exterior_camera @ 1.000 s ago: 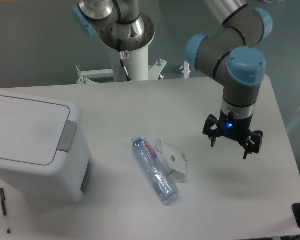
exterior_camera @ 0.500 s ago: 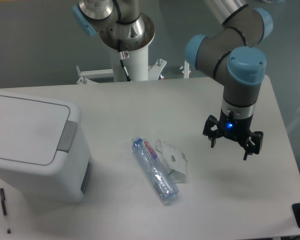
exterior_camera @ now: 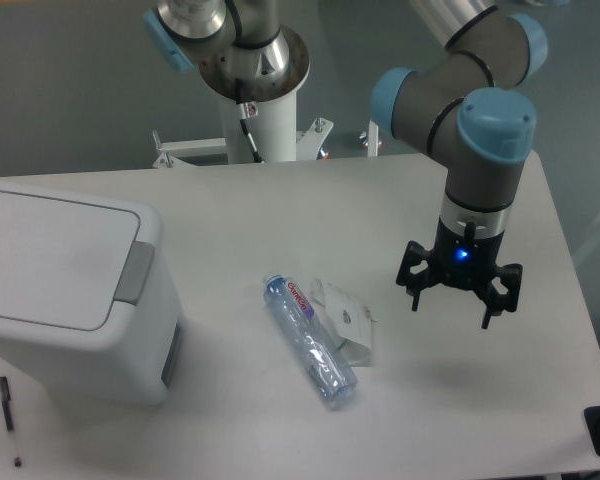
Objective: Open the trash can
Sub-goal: 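Move the gripper over the bottle toward the white trash can lid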
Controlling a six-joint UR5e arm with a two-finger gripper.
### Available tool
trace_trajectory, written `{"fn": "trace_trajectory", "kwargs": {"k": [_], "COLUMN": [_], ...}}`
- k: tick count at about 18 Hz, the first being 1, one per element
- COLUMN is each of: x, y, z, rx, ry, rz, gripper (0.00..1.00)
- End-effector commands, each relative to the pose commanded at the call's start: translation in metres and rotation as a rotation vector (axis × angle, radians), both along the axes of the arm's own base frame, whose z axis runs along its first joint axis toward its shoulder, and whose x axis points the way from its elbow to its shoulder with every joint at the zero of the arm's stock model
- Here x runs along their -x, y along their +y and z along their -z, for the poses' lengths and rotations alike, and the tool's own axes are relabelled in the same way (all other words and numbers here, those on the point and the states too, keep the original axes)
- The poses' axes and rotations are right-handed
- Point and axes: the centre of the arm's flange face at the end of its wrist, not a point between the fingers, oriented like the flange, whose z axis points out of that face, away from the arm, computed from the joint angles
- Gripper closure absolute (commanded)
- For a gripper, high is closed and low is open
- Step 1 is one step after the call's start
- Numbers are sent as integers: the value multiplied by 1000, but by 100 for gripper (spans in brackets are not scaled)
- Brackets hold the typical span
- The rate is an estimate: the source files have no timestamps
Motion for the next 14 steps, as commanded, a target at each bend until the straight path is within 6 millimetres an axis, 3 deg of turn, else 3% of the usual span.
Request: {"fn": "trace_trajectory", "kwargs": {"k": [5, 10, 14], "x": [-27, -57, -79], "y": [28, 61, 71], "z": [-24, -70, -92], "rx": [-114, -181, -205], "ry": [-42, -58, -59], "rz": [6, -75, -83], "gripper": [0, 0, 0]}}
